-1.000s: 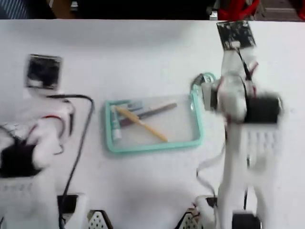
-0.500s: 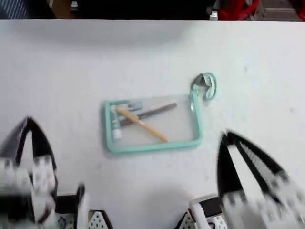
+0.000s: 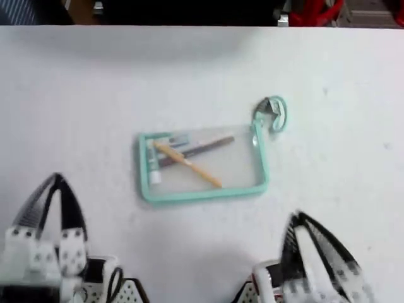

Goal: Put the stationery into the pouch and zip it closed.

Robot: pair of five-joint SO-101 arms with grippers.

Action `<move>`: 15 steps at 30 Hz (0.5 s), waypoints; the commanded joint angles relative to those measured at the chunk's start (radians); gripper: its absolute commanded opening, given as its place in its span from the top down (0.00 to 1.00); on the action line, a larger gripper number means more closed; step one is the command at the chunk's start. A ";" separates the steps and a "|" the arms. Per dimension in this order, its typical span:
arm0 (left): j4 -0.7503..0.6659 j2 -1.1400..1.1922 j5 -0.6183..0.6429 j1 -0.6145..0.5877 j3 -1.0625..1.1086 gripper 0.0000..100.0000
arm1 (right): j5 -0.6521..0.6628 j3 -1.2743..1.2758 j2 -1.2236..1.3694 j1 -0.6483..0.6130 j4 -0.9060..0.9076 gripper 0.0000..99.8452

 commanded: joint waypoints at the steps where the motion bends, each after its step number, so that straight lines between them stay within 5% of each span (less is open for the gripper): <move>1: -0.077 -0.001 -0.012 0.015 0.204 0.97 | 0.005 0.117 -0.002 -0.038 -0.070 0.98; 9: -0.328 -0.001 -0.012 0.015 0.690 0.97 | 0.003 0.615 -0.002 -0.035 -0.292 0.84; 15: -0.362 -0.001 -0.005 0.015 0.856 0.97 | 0.003 0.934 -0.002 0.021 -0.493 0.73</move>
